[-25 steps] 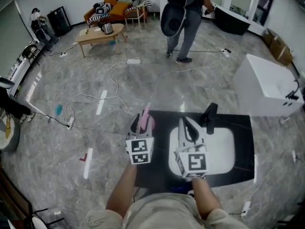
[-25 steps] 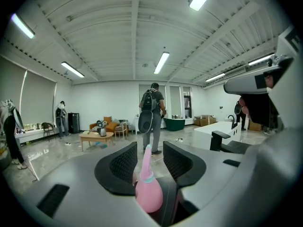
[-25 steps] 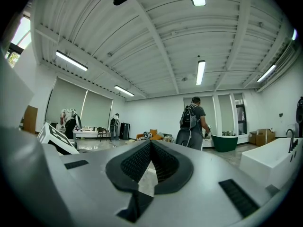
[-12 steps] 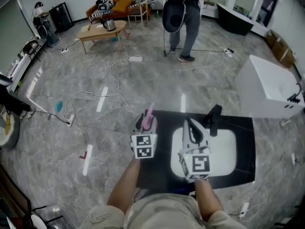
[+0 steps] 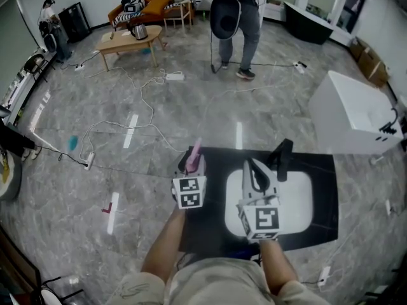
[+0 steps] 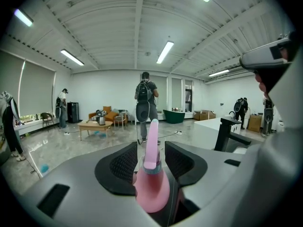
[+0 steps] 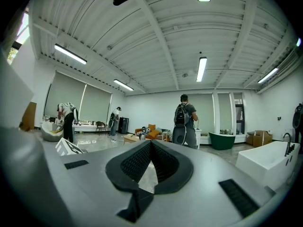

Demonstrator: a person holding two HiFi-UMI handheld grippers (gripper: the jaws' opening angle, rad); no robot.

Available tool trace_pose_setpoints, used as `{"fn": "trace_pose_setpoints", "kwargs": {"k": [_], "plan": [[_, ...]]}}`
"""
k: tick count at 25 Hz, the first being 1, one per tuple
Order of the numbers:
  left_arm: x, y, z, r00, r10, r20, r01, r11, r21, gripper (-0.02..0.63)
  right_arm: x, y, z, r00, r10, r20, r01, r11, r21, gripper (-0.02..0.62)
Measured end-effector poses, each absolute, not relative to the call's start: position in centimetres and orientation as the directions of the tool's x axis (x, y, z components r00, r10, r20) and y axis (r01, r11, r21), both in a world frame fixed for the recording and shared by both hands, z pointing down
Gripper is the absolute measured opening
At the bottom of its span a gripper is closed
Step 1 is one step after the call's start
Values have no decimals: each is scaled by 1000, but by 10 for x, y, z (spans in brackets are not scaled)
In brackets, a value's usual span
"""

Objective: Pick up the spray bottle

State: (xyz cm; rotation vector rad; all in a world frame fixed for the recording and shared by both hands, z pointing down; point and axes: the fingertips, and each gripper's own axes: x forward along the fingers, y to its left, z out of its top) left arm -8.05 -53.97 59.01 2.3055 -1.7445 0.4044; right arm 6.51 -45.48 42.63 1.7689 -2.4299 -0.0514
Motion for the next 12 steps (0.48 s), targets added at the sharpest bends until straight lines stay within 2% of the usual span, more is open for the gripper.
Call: {"fn": "trace_pose_setpoints", "kwargs": {"k": [2,8,12], "plan": [[-81,-541,591,250,-902,351,-965,-263,13,181,65,-456,427,-298,-950,92,-946,307,107,5],[-87,-545,594,202,-920,336,-978,-209,16,97,68,-457,435,-292,-950,113,-947,304,106,5],[-89,-546,594,196,-924,329,-980,-196,34,95,69,-456,436,-285,-952,114,-949,297,108,4]]}}
